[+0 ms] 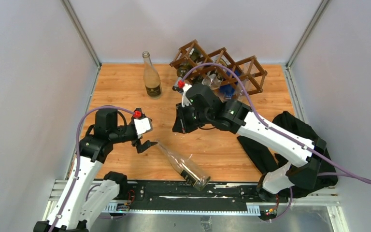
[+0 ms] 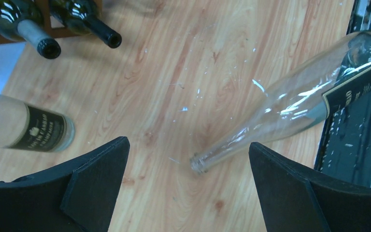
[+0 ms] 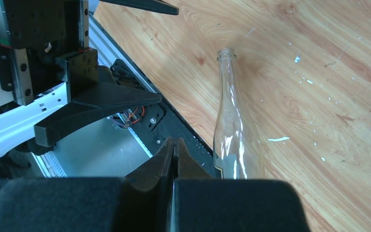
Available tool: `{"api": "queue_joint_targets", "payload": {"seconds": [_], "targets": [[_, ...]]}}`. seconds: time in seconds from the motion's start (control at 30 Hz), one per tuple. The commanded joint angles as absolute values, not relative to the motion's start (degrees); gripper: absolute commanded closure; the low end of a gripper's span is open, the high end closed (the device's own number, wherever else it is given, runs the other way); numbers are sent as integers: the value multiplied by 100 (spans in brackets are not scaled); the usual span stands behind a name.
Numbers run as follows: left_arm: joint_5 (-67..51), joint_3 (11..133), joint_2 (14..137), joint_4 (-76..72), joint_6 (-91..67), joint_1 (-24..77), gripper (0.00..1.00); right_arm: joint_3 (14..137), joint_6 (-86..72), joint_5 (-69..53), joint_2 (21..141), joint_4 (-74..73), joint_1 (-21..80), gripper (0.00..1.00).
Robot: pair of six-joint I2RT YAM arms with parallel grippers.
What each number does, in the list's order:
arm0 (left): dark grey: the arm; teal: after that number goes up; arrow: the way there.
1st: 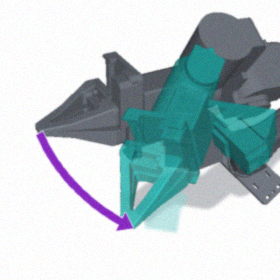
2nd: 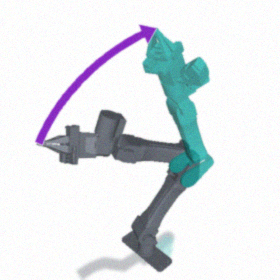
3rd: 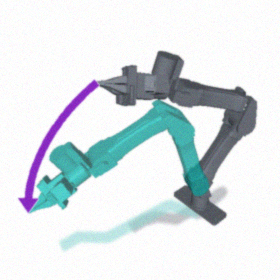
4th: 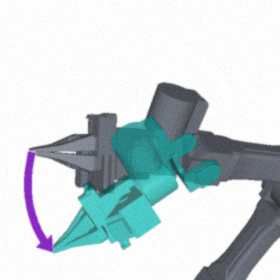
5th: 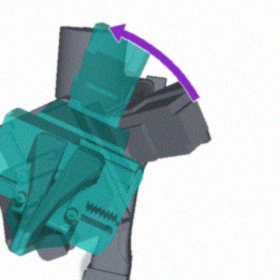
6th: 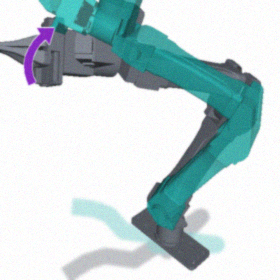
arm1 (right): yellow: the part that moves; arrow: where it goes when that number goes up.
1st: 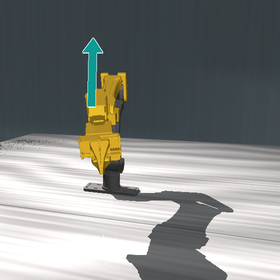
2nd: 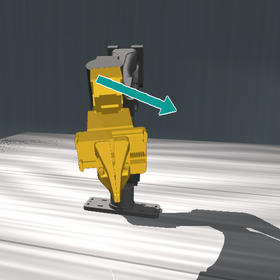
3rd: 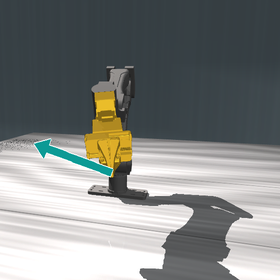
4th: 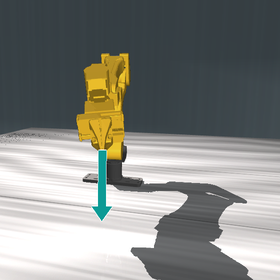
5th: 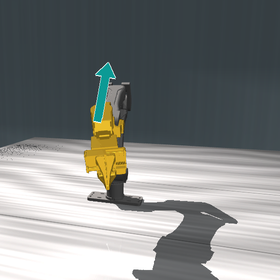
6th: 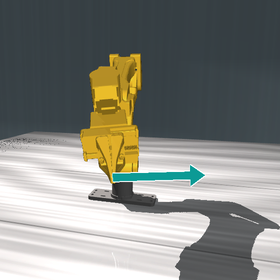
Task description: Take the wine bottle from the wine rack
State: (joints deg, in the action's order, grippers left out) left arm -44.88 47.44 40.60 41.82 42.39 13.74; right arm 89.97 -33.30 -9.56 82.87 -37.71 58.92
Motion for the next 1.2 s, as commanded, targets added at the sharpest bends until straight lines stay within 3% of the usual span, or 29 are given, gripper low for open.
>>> {"api": "queue_joint_targets", "payload": {"seconds": [0.0,0.03,0.13,0.23,0.4,0.87,1.17], "targets": [[-4370,4556,3964,3656,3348,1417,0,8901,-3161,-650,8383,-3921,6014,100],[-4175,4533,3985,3479,3107,1403,0,8749,-3069,-545,8384,-3924,6068,98],[-4180,4570,4129,3377,2963,1296,0,8225,-2820,-176,8389,-3939,6266,64],[-4321,4572,4294,3352,2941,1029,0,7634,-2703,-366,8390,-3894,6456,38],[-4523,4563,4538,3517,3083,510,0,6897,-2152,137,8301,-3730,7178,21],[-4751,4867,4873,3411,2568,-219,0,6007,-923,-261,8992,-2878,8494,16],[-4814,5061,4950,3262,2426,-486,0,5706,-775,-169,9722,-2516,8620,20]]}}
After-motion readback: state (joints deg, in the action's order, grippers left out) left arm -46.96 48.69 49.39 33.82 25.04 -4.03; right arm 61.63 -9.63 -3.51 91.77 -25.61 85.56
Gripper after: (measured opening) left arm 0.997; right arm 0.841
